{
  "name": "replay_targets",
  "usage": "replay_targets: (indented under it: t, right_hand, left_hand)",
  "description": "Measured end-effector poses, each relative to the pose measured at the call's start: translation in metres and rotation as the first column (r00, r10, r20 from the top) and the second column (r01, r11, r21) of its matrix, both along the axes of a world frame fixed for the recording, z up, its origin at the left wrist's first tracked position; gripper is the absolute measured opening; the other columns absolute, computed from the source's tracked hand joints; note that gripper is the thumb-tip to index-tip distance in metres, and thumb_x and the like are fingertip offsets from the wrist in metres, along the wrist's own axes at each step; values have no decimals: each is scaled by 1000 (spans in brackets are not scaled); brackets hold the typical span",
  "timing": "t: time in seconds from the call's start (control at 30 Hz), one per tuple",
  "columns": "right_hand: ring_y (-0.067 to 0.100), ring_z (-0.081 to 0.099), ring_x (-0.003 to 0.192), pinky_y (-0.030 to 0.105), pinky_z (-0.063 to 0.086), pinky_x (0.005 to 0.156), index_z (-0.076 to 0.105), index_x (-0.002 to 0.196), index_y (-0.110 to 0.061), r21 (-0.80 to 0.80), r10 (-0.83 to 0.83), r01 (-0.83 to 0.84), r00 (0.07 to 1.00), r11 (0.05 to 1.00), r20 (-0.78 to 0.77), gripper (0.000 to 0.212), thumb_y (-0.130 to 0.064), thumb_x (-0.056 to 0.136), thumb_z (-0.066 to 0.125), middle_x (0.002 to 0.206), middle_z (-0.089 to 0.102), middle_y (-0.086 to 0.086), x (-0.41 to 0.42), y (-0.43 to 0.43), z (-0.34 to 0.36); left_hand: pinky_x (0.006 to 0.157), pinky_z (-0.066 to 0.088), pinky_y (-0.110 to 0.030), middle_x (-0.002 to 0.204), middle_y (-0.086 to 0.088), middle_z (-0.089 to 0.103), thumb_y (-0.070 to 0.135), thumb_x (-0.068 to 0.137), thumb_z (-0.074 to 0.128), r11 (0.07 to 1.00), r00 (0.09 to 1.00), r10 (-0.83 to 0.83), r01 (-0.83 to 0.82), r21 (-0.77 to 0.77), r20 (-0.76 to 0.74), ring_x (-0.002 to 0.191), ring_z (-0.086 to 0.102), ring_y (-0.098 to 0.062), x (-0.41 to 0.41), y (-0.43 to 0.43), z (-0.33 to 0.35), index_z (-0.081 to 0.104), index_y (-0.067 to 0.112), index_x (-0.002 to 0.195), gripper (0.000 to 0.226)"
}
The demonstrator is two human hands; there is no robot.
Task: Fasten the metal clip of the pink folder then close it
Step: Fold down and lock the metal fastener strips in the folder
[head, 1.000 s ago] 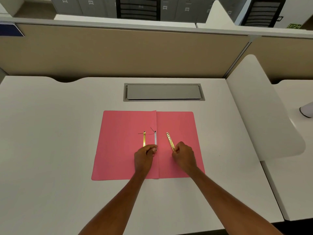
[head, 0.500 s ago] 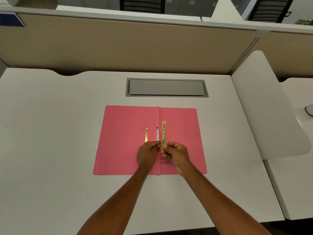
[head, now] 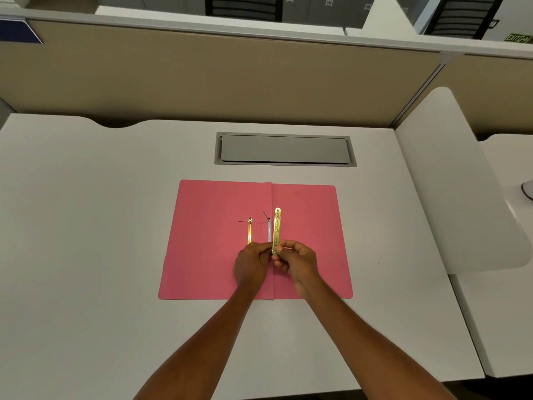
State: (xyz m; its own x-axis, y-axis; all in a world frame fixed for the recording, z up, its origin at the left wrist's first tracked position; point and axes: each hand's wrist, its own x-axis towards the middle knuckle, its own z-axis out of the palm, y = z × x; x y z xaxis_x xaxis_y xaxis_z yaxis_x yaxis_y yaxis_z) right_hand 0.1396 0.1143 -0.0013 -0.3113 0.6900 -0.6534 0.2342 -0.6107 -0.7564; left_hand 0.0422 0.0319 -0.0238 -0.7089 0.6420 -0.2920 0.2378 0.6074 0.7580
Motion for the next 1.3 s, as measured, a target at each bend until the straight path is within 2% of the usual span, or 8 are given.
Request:
replay_targets:
  t: [0.13,0.3,0.4,0.47,0.63,0.77,1.0,1.3]
  right_hand:
    - [15,74,67,27,67,66,78,106,-9,-25,4,-4,1000,1000,9,14,0,96,74,84,81,10,-2,0,-2]
    - [16,73,69,28,65,65,78,106,-8,-22,8,-8,1000,1000,10,14,-1,96,74,87,82,13,-6,-2,-2]
    - [16,71,68,27,64,64,78,104,-7,-25,-1,1,1000,1000,8,12,0,95,75,85,81,11,-10,-4,-2]
    - [19,71,74,28,65,68,78,102,-7,-23,-12,12,1000,1000,18,12,2,94,75,89,80,12,-12,-5,-3]
    - [23,75,85,43,67,89,79,103,-4,-11,-34,35,999,999,27,14,4,92,76,102,82,18,-14,-6,-7]
    - [25,76,86,46,67,92,80,105,-3,-6,-41,41,999,999,24,16,4,92,76,105,81,21,-15,-7,-9]
    - [37,78,96,37,67,83,78,107,-3,-26,-59,59,998,998,-1,17,5,92,76,109,80,24,-13,-7,-6]
    - [39,78,103,42,67,90,80,105,-4,-53,-52,53,998,997,32,16,4,92,77,106,81,20,-15,-6,-9]
  left_hand:
    - [80,55,-32,120,0,80,27,107,60,1000,1000,-5,5,-4,16,103,73,-23,-2,0,-1,80,31,126,28]
    - [94,62,-40,118,-2,83,16,104,61,999,984,-1,-8,51,178,101,75,-20,-11,-1,1,81,26,126,31]
    - [73,65,-28,102,-11,84,5,104,57,986,944,74,-117,119,321,71,73,-5,-21,-1,1,79,18,126,34]
    - [61,62,-24,94,-11,82,0,102,54,964,906,167,-232,127,390,62,69,-7,-30,1,4,77,15,127,36]
    - [63,64,-31,103,-10,81,5,106,52,929,868,224,-327,172,442,73,70,-17,-53,19,18,70,24,134,38]
    - [81,68,-46,112,-8,80,4,109,43,951,872,150,-256,172,467,83,72,-21,-59,39,28,64,27,142,45]
    - [64,58,-14,115,-4,78,2,109,47,967,856,100,-203,152,506,97,72,-18,-52,48,31,73,15,134,38]
    - [85,61,-33,124,-16,79,-1,106,51,953,758,108,-263,149,644,109,74,-27,-49,47,29,75,8,127,33]
